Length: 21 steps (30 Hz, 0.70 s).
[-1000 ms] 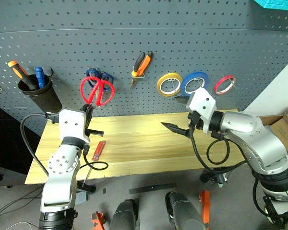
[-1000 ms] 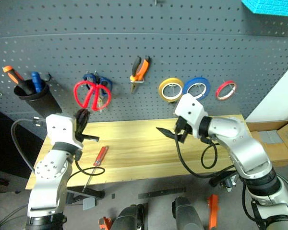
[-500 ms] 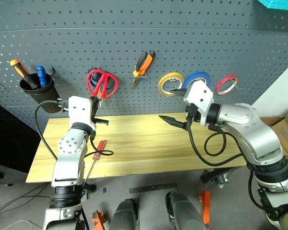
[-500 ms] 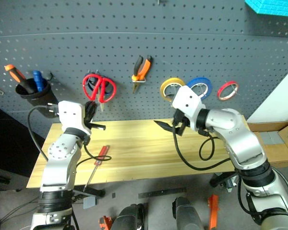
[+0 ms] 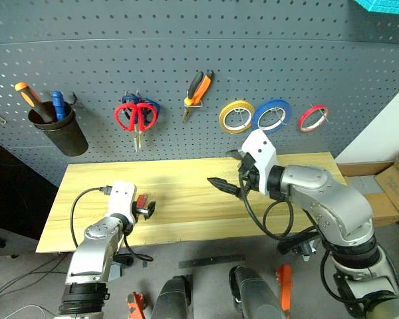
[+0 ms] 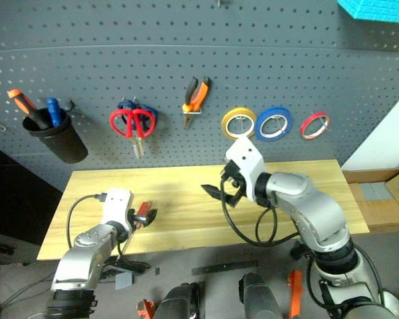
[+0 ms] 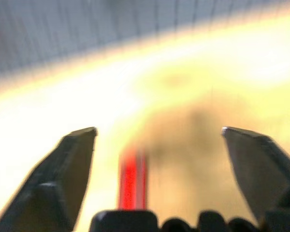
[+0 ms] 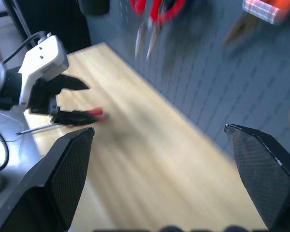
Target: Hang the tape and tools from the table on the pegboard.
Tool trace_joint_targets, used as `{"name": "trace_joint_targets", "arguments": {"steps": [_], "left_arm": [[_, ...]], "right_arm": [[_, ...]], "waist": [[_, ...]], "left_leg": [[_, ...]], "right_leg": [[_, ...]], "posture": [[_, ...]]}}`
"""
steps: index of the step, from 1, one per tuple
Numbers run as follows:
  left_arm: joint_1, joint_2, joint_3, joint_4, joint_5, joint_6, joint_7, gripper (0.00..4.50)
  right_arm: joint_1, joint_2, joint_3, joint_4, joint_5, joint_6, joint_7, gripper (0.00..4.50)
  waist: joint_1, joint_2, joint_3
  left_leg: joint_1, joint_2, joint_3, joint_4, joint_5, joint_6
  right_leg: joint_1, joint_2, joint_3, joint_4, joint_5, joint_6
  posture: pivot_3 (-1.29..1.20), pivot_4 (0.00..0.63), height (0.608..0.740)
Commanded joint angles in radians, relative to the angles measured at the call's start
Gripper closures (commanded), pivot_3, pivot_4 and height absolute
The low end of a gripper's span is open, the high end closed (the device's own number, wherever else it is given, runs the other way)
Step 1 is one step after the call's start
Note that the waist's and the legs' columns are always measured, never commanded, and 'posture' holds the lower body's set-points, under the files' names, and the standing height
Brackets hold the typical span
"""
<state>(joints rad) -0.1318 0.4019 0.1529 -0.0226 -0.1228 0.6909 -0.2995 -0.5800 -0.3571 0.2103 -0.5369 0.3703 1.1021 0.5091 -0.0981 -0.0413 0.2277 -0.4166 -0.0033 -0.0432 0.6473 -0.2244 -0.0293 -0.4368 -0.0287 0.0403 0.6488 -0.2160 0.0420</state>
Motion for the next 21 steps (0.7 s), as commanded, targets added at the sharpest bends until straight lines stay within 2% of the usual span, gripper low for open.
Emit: {"name": "trace_joint_targets", "arguments": {"steps": [1,5,9,15,19,21], "left_arm": [[-0.070,0.039,0.046,0.038,-0.039,0.103,-0.021,0.01],[-0.174,0.096,0.011,0.214,-0.035,0.142,-0.080,0.01],[-0.257,0.106,-0.041,0.369,-0.022,0.140,-0.124,0.01],[-0.315,0.112,-0.126,0.483,0.001,0.127,-0.188,0.01],[-0.295,0.126,-0.150,0.503,0.018,0.124,-0.208,0.86],[-0.284,0.123,-0.147,0.504,0.022,0.122,-0.201,1.59]], "right_arm": [[-0.012,0.049,-0.023,-0.066,0.039,0.127,-0.062,0.00],[-0.030,0.092,-0.001,-0.059,0.047,0.180,-0.099,0.00],[-0.049,0.093,0.018,-0.045,0.059,0.192,-0.099,0.00],[-0.093,0.080,0.035,-0.014,0.071,0.186,-0.076,0.00],[-0.124,0.092,0.016,0.013,0.092,0.189,-0.065,0.00],[-0.132,0.094,0.010,0.022,0.102,0.180,-0.061,0.00]], "waist": [[0.002,0.000,0.000],[-0.001,0.000,0.000],[-0.002,0.000,0.000],[-0.002,0.001,0.000],[-0.010,0.001,0.000],[-0.014,0.001,0.000]], "left_leg": [[0.000,0.000,-0.001,0.000,0.000,0.000],[0.001,0.000,0.000,0.001,0.000,0.001],[0.001,0.000,0.000,-0.001,0.000,0.000],[0.000,0.000,0.000,-0.002,0.000,0.000],[0.000,0.000,0.000,-0.002,0.000,0.000],[0.001,0.000,0.001,-0.002,0.000,0.000]], "right_leg": [[0.000,0.000,0.000,0.000,0.000,0.000],[0.001,0.001,0.000,0.000,0.000,0.000],[0.000,0.000,0.001,-0.001,0.001,-0.001],[-0.001,-0.001,0.000,-0.001,0.003,-0.005],[-0.001,-0.001,0.001,-0.001,0.003,-0.005],[-0.001,-0.001,0.001,-0.001,0.003,-0.005]], "posture": [[-0.17,0.212,0.740],[-0.17,0.222,0.740],[-0.17,0.225,0.740],[-0.18,0.228,0.740],[-0.18,0.225,0.740],[-0.18,0.218,0.740]]}}
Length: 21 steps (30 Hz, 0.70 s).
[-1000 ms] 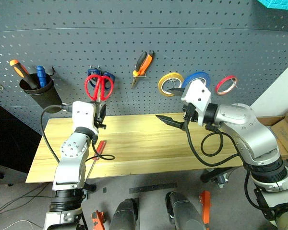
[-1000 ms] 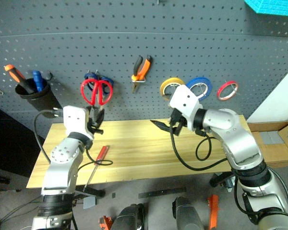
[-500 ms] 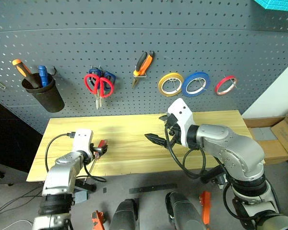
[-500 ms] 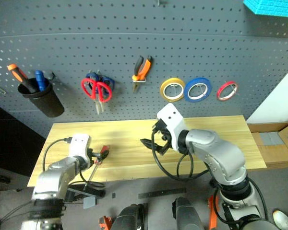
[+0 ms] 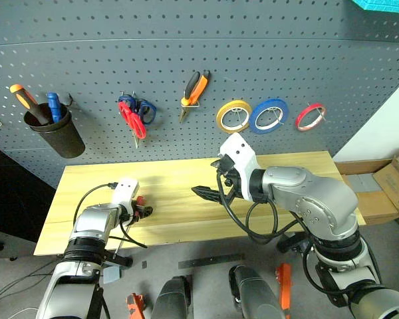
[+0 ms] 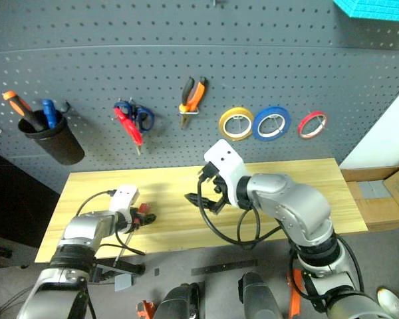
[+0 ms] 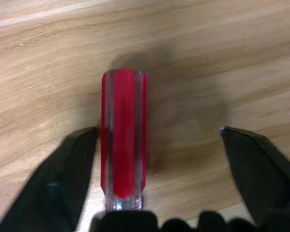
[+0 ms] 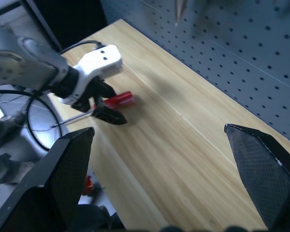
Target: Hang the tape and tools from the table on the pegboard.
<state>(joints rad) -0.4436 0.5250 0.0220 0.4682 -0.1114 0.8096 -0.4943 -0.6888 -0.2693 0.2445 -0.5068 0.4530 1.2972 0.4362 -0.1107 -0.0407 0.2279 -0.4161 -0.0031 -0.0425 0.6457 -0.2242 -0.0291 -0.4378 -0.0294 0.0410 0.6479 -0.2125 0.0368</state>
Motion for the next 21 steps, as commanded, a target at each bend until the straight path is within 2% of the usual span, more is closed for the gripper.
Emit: {"name": "trace_joint_targets", "arguments": {"steps": [1,6,11,17,21], "left_arm": [[0.038,-0.008,-0.008,-0.002,0.006,0.008,0.002,1.92],[0.098,-0.050,0.053,-0.116,-0.013,0.026,0.077,3.59],[0.164,-0.080,0.155,-0.310,-0.043,0.052,0.154,3.67],[0.219,-0.113,0.257,-0.620,-0.075,0.037,0.239,3.67],[0.176,-0.140,0.297,-0.753,-0.092,0.031,0.293,3.67]], "right_arm": [[-0.025,0.003,-0.027,-0.009,0.026,-0.022,0.018,0.00],[-0.018,-0.070,0.016,-0.054,0.019,-0.147,0.099,0.00],[0.006,-0.131,0.048,-0.100,-0.014,-0.380,0.199,0.00],[-0.022,-0.137,0.025,-0.099,0.006,-0.487,0.256,0.00],[-0.040,-0.153,0.031,-0.063,-0.008,-0.538,0.290,0.00]], "waist": [[-0.001,0.000,0.000],[0.000,0.001,-0.001],[-0.002,0.001,-0.001],[0.000,0.000,-0.002],[0.005,-0.001,-0.003]], "left_leg": [[0.000,0.000,0.000,0.000,0.000,0.000],[0.000,-0.001,0.000,0.000,0.000,0.000],[0.000,-0.001,0.000,0.000,0.000,0.000],[-0.001,0.000,0.000,0.001,0.000,0.000],[-0.001,-0.001,0.000,0.001,0.000,0.000]], "right_leg": [[0.000,0.000,0.000,0.000,0.000,0.000],[0.000,-0.002,0.000,0.000,0.000,0.000],[0.000,-0.002,0.000,0.000,0.000,0.001],[0.000,-0.002,-0.001,0.000,0.000,0.001],[0.000,-0.002,0.000,0.000,0.001,0.001]], "posture": [[-0.18,0.215,0.740],[-0.16,0.199,0.740],[-0.16,0.184,0.740],[-0.14,0.169,0.740],[-0.12,0.157,0.740]]}}
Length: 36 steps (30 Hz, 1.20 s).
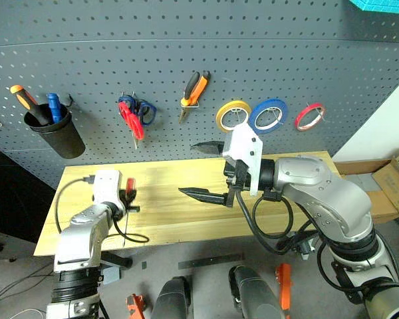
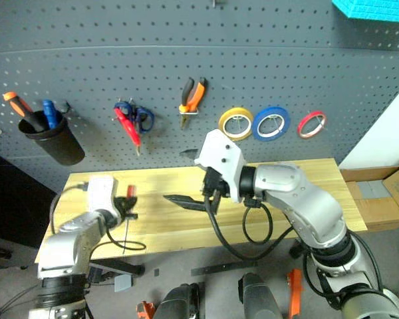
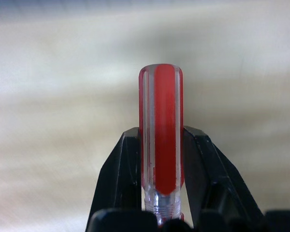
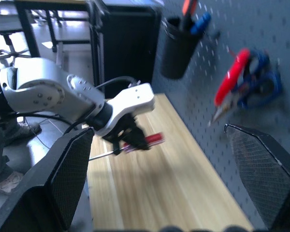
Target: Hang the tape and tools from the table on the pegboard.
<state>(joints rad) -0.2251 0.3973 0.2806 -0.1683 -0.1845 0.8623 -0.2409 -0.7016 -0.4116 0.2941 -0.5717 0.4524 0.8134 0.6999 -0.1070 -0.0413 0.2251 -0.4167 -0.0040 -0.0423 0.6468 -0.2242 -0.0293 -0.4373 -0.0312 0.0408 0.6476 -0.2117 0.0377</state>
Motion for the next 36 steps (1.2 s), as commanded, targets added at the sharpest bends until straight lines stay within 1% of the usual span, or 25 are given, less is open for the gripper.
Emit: {"name": "trace_joint_targets", "arguments": {"steps": [1,4,7,11,13,15,20,25,32,36], "left_arm": [[-0.072,-0.007,0.040,-0.144,-0.019,-0.039,0.047,3.67],[-0.184,0.016,0.058,-0.186,-0.028,-0.099,0.058,3.67],[-0.313,0.064,0.088,-0.162,-0.017,-0.155,0.079,3.67],[-0.539,0.146,0.116,-0.059,0.001,-0.239,0.118,3.67],[-0.617,0.175,0.122,0.006,0.001,-0.272,0.127,3.67],[-0.663,0.202,0.127,0.066,0.008,-0.301,0.135,3.67],[-0.706,0.279,0.141,0.200,0.036,-0.387,0.137,3.67],[-0.689,0.311,0.154,0.306,0.056,-0.496,0.160,3.67],[-0.674,0.263,0.116,0.421,0.074,-0.650,0.173,3.67],[-0.645,0.233,0.131,0.458,0.072,-0.716,0.199,3.67]], "right_arm": [[-0.034,-0.017,-0.014,0.014,-0.018,-0.072,0.036,0.00],[-0.055,-0.026,-0.013,0.055,-0.032,-0.109,0.056,0.00],[-0.079,-0.021,-0.019,0.104,-0.052,-0.140,0.060,0.00],[-0.133,0.009,-0.034,0.201,-0.087,-0.173,0.035,0.00],[-0.157,0.021,-0.033,0.235,-0.102,-0.190,0.033,0.00],[-0.176,0.030,-0.032,0.260,-0.114,-0.203,0.031,0.00],[-0.216,0.057,-0.038,0.304,-0.138,-0.221,0.016,0.00],[-0.239,0.086,-0.039,0.327,-0.148,-0.229,0.005,0.00],[-0.263,0.129,-0.035,0.352,-0.159,-0.239,0.003,0.00],[-0.267,0.138,-0.036,0.353,-0.159,-0.239,0.005,0.00]], "waist": [[0.005,-0.001,-0.001],[0.020,-0.002,-0.002],[0.026,-0.004,-0.003],[0.026,-0.006,-0.005],[0.027,-0.006,-0.006],[0.027,-0.006,-0.009],[0.025,-0.007,-0.012],[0.025,-0.008,-0.012],[0.026,-0.012,-0.016],[0.025,-0.013,-0.016]], "left_leg": [[0.000,0.000,0.000,0.000,0.000,0.000],[0.000,0.000,0.000,0.000,0.000,0.000],[-0.001,0.000,0.001,0.001,0.000,-0.001],[0.000,-0.001,0.002,0.000,0.000,-0.001],[-0.001,-0.001,0.002,0.000,0.001,-0.001],[-0.001,-0.001,0.002,-0.001,0.001,-0.002],[-0.001,-0.001,0.002,-0.001,0.001,-0.002],[-0.001,-0.001,0.001,-0.001,0.001,-0.002],[-0.001,-0.001,0.001,0.000,0.001,-0.002],[-0.001,-0.001,0.001,0.000,0.001,-0.002]], "right_leg": [[0.000,0.000,0.000,0.000,0.000,0.000],[0.000,0.001,0.000,0.000,0.000,0.000],[0.000,0.002,-0.001,0.000,0.001,-0.001],[-0.001,0.002,0.000,0.001,0.002,-0.001],[-0.002,0.002,-0.001,0.001,0.004,-0.001],[-0.002,0.001,0.000,0.000,0.004,-0.001],[-0.002,0.000,0.000,0.001,0.004,-0.001],[-0.003,0.000,0.000,0.002,0.004,-0.001],[-0.003,0.000,-0.001,0.002,0.004,-0.002],[-0.003,-0.002,0.000,0.003,0.004,-0.001]], "posture": [[-0.11,0.151,0.740],[-0.09,0.140,0.740],[-0.07,0.126,0.740],[-0.05,0.115,0.740],[-0.06,0.114,0.740],[-0.06,0.114,0.740],[-0.07,0.118,0.740],[-0.08,0.121,0.740],[-0.07,0.124,0.740],[-0.08,0.125,0.740]]}}
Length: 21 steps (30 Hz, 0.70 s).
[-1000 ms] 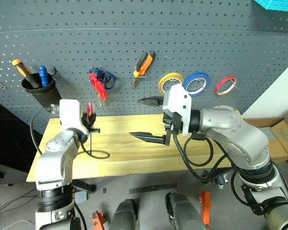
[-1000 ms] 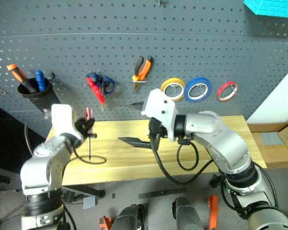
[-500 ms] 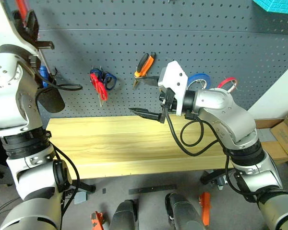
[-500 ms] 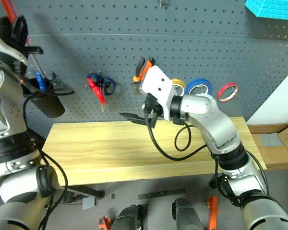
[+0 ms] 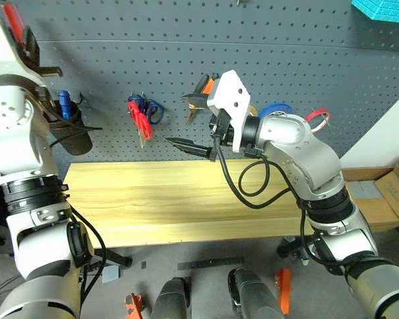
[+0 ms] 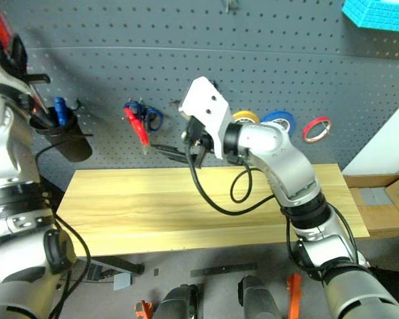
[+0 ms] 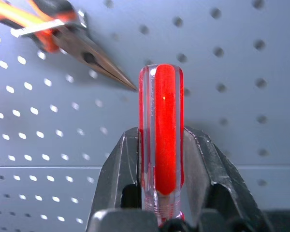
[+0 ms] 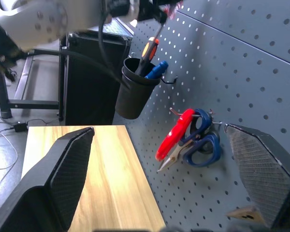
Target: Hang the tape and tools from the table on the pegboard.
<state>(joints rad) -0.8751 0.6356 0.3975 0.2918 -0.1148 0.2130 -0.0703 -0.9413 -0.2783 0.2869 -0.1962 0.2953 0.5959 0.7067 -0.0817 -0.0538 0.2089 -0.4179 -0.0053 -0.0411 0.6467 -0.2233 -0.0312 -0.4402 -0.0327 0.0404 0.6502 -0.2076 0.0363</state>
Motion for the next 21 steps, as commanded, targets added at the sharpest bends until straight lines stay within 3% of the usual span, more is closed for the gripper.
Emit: {"name": "trace_joint_targets", "arguments": {"steps": [1,8,11,16,21], "left_arm": [[0.013,-0.014,0.023,0.001,-0.007,-0.076,0.031,3.32],[0.076,-0.060,0.052,-0.082,-0.038,-0.081,0.080,0.93],[0.089,-0.094,0.035,-0.203,-0.066,-0.072,0.073,0.03],[0.095,-0.133,-0.046,-0.446,-0.164,0.017,-0.016,0.03],[0.209,-0.137,-0.170,-0.671,-0.451,0.359,-0.188,0.03]], "right_arm": [[-0.028,0.006,-0.029,-0.023,-0.002,-0.020,-0.002,0.00],[-0.017,-0.002,-0.034,-0.035,-0.001,-0.013,0.000,0.00],[-0.002,-0.020,-0.049,-0.064,0.016,-0.005,0.010,0.00],[0.050,-0.074,-0.149,-0.177,0.127,0.072,0.035,0.00],[0.132,-0.148,-0.270,-0.275,0.257,0.217,0.011,0.00]], "waist": [[0.000,0.000,0.000],[-0.001,-0.001,-0.001],[-0.001,-0.001,-0.001],[0.005,-0.003,-0.002],[0.002,0.001,-0.011]], "left_leg": [[0.000,0.000,0.000,0.000,0.000,0.000],[0.000,0.000,0.000,0.000,0.000,0.000],[0.000,0.000,0.000,0.001,0.000,0.000],[-0.001,-0.001,-0.001,0.003,0.000,0.000],[0.001,-0.001,0.000,0.004,0.000,0.000]], "right_leg": [[0.000,0.000,0.000,0.000,0.000,0.000],[-0.001,-0.003,0.000,0.002,0.000,0.000],[-0.001,-0.003,0.000,0.004,0.000,0.000],[-0.001,-0.003,-0.001,0.005,0.000,0.000],[0.001,-0.002,0.000,0.008,0.000,0.000]], "posture": [[-0.08,0.125,0.740],[-0.08,0.124,0.740],[-0.09,0.124,0.740],[-0.08,0.124,0.740],[-0.07,0.116,0.740]]}}
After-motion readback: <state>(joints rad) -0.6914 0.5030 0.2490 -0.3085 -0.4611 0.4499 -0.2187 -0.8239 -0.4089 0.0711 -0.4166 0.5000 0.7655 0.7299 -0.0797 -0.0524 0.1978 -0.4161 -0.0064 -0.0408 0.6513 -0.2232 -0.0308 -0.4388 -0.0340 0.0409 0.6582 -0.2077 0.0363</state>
